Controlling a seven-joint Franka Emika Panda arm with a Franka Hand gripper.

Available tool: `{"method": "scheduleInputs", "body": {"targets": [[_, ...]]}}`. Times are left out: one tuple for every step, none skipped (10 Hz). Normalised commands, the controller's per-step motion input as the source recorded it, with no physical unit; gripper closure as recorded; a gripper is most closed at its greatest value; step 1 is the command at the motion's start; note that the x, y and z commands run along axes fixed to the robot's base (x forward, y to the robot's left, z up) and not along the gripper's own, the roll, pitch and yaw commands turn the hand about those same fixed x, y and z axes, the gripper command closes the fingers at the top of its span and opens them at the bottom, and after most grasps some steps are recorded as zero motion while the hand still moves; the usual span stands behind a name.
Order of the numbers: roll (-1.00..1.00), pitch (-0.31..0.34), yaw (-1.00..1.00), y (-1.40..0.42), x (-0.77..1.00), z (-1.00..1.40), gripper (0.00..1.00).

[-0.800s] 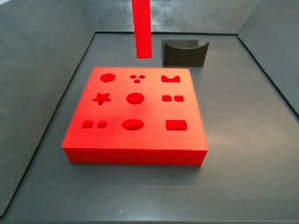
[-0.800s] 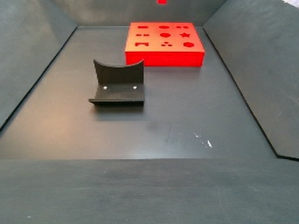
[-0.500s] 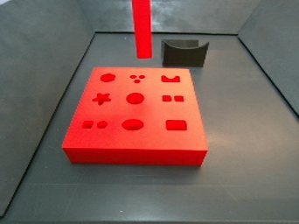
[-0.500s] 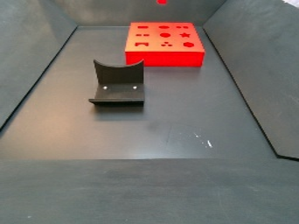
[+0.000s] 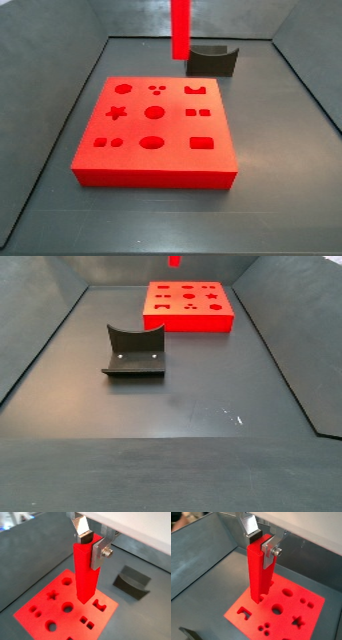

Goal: Insert the arch object.

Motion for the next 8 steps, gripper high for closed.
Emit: {"method": "scheduleInputs", "body": {"targets": [[0.00, 0.000, -0.71, 0.24, 0.53, -0.39, 1.00], [0.00, 0.000, -0.74, 0.20, 0.48, -0.46, 1.00], [0.00, 0.000, -0.76, 0.20, 0.46, -0.49, 1.00], [0.00, 0.034, -0.75, 0.24, 0.35, -0.55, 1.00], [0.00, 0.101, -0.77, 0.25, 0.23, -0.52, 1.00], [0.00, 0.293, -0.77, 0.24, 0.01, -0.48, 1.00], [-0.02, 0.403, -0.74, 0.17, 0.00, -0.31, 1.00], [-0.01, 0.491, -0.60, 0.14, 0.00, -0.14, 1.00]]}}
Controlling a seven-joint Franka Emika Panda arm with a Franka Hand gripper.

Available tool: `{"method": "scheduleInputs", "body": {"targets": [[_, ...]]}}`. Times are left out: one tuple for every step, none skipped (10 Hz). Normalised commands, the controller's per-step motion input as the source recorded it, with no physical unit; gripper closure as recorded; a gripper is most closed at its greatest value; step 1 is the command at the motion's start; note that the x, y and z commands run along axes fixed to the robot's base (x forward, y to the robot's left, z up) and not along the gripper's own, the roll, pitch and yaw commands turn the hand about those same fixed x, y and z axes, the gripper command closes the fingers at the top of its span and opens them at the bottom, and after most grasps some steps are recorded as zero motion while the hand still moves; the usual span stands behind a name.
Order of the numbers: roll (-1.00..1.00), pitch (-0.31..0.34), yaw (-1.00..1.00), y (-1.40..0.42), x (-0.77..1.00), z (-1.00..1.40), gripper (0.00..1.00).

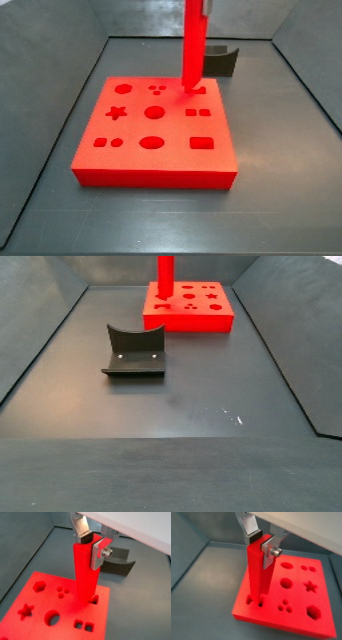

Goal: Insert the arch object.

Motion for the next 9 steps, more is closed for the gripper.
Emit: {"method": "scheduleInputs", "body": {"targets": [[0.00, 0.500, -0.65, 0.09, -0.01, -0.09, 1.00], [0.00, 0.500, -0.67, 0.09, -0.01, -0.09, 1.00], [-0.03, 0.426, -0.69, 0.06, 0.00, 0.00, 1.00], [-0.09, 0.041, -0.81, 0.00, 0.21, 0.13, 1.00], [-0.27, -0.051, -0.76, 0.00, 0.25, 0.42, 1.00], [-0.38, -0.106, -0.71, 0.07, 0.21, 0.40, 1.00], [-0.33, -0.131, -0.76, 0.01, 0.13, 0.27, 1.00], [-0.20, -0.129, -0.87, 0.00, 0.04, 0.10, 1.00], [-0.16, -0.127, -0.95, 0.00, 0.00, 0.04, 1.00]]}}
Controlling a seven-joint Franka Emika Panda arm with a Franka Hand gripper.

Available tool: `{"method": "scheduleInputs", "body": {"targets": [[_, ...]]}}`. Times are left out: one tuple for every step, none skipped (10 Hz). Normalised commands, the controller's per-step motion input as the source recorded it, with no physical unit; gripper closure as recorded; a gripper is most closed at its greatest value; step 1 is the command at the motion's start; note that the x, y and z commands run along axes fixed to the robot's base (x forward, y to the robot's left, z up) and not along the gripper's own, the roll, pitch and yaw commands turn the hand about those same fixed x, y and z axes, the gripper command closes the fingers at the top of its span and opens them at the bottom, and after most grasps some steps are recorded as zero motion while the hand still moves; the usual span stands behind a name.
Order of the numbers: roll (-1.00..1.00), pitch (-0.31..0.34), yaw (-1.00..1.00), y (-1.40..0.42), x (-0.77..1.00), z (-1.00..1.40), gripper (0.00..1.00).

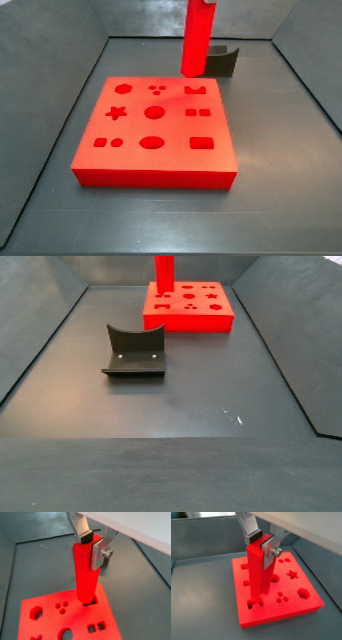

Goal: Insert the arch object.

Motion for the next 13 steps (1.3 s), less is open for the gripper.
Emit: {"method": "scheduleInputs", "body": {"targets": [[-0.17, -0.149, -0.93, 0.00, 0.00, 0.04, 1.00], [-0.25, -0.200, -0.85, 0.00, 0.01, 0.07, 1.00], [-0.29, -0.244, -0.78, 0.03, 0.02, 0.08, 1.00], [-0.29, -0.266, -0.75, 0.02, 0.03, 0.04, 1.00], [-0.27, -0.274, -0.76, 0.01, 0.03, 0.03, 1.00], [-0.09, -0.289, -0.86, 0.00, 0.01, 0.00, 1.00], [0.00, -0.247, -0.92, 0.00, 0.01, 0.00, 1.00], [0.02, -0.264, -0.89, 0.00, 0.04, 0.00, 1.00], [0.20, -0.181, -0.86, -0.04, 0.05, -0.09, 1.00], [0.35, -0.067, -0.83, -0.09, 0.00, -0.18, 1.00], [0.40, -0.036, -0.79, -0.08, 0.00, -0.24, 1.00], [0.37, 0.000, -0.46, -0.23, -0.05, -0.21, 1.00], [0.00, 0.000, 0.00, -0.04, 0.00, 0.00, 1.00]]}}
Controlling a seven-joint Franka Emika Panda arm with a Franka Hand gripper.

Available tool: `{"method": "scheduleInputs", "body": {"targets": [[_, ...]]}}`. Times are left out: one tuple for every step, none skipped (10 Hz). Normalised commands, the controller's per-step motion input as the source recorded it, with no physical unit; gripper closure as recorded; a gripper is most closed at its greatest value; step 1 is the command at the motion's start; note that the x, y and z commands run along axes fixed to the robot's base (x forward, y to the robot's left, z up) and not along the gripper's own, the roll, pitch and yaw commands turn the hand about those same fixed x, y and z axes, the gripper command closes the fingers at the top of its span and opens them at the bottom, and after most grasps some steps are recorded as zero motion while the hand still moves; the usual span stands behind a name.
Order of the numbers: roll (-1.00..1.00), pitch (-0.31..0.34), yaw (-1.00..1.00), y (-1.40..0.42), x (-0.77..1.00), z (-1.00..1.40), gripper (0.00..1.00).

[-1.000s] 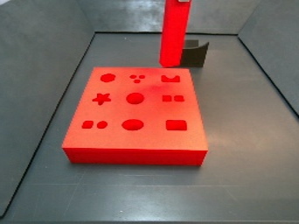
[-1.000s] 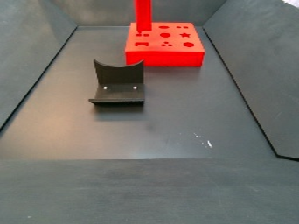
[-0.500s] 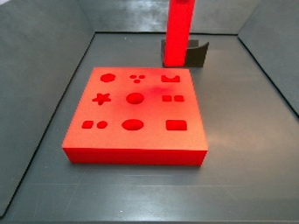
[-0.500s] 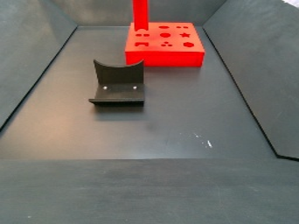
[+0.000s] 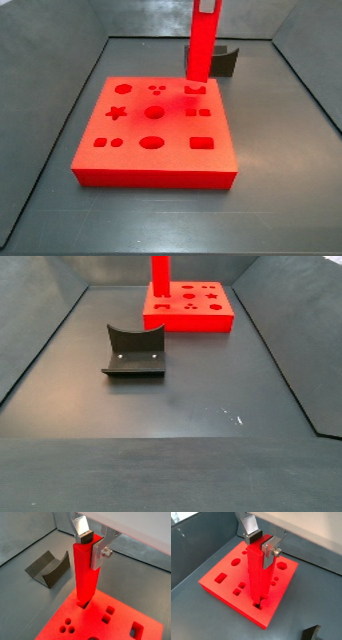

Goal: Insert the arch object.

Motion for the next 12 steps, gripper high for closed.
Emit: {"method": "scheduleInputs", "body": {"targets": [[-0.02, 0.000, 0.27, 0.00, 0.14, -0.14, 1.00], [-0.07, -0.031, 0.53, 0.00, 0.07, -0.18, 1.00], [-0.07, -0.043, 0.58, 0.06, 0.02, -0.18, 1.00], [-0.05, -0.044, 0.56, 0.09, 0.00, -0.09, 1.00], [0.00, 0.000, 0.00, 0.00, -0.02, 0.00, 1.00], [0.00, -0.003, 0.00, 0.00, -0.03, -0.09, 1.00], [0.06, 0.000, 0.18, 0.00, 0.00, -0.27, 1.00], [0.04, 0.000, 0.25, 0.00, 0.00, -0.25, 1.00], [0.00, -0.011, 0.13, 0.00, 0.00, -0.09, 1.00], [0.00, -0.001, 0.09, 0.00, 0.00, -0.09, 1.00], [0.00, 0.000, 0.11, 0.00, 0.01, -0.11, 1.00], [0.01, 0.000, 0.12, 0.00, 0.00, -0.15, 1.00]]}}
